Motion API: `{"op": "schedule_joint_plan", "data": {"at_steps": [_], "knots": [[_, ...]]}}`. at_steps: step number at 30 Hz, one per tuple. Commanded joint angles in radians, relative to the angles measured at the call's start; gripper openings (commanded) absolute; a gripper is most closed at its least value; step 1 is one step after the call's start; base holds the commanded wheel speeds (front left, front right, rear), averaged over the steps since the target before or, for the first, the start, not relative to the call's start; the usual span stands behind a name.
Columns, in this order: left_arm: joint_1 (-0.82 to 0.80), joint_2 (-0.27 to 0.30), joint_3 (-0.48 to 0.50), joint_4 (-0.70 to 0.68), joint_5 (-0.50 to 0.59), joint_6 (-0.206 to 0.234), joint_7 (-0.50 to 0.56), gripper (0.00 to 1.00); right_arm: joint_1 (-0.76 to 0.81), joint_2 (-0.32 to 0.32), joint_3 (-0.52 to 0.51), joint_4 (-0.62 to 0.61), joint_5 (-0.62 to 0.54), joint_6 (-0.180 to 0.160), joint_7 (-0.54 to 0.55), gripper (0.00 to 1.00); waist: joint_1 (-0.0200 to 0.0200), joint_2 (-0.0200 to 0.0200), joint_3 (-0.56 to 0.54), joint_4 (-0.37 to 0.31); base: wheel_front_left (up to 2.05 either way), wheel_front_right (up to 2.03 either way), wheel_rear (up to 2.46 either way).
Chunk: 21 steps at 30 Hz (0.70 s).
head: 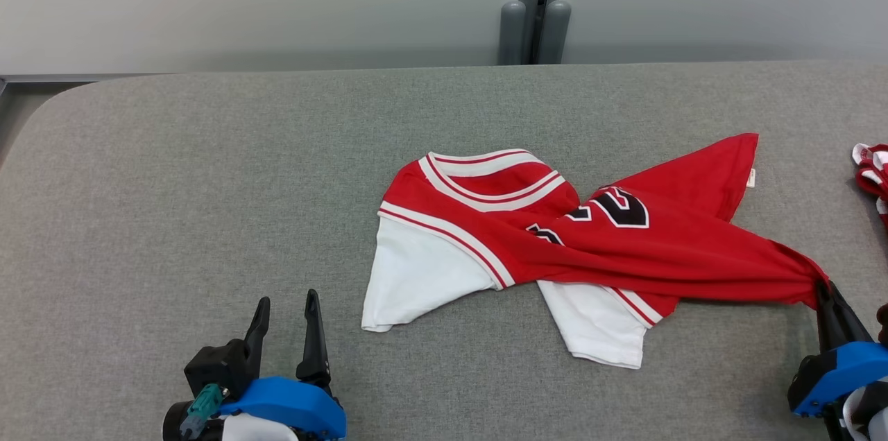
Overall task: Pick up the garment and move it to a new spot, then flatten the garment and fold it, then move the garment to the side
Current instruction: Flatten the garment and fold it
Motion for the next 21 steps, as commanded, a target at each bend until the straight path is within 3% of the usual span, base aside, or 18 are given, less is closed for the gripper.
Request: {"op": "schedule_joint_plan", "data": {"at_steps": [1,6,9,14,21], "knots": [[-0.006,0.0,-0.005,-0.001,-0.002,-0.001,-0.004,1.0,-0.022,0.012,-0.014,0.016,-0.01,0.0,0.0,1.0,-0.0001,-0.0001,-0.003,-0.001,0.0,0.0,0.0],[0.0,0.0,0.002,-0.004,0.002,0.004,-0.004,1.0,-0.023,0.043,-0.032,-0.059,-0.048,0.0,0.0,1.0,-0.0001,-0.0001,-0.006,-0.011,0.0,0.0,0.0],[-0.005,0.0,0.022,-0.012,0.03,0.011,-0.004,1.0,0.018,0.112,-0.034,-0.238,-0.106,0.0,0.0,1.0,-0.0001,-0.0001,-0.01,-0.022,0.0,0.0,0.0],[-0.008,0.0,0.031,-0.035,0.092,0.023,-0.004,1.0,0.054,0.16,0.007,-0.353,-0.122,0.0,0.0,1.0,-0.0001,-0.0001,-0.02,-0.03,0.0,0.0,0.0],[0.025,0.0,0.032,-0.069,0.185,0.043,-0.004,1.0,0.129,0.206,0.057,-0.38,-0.129,0.0,0.0,1.0,-0.0001,-0.0001,-0.052,-0.037,0.0,0.0,0.0]]}}
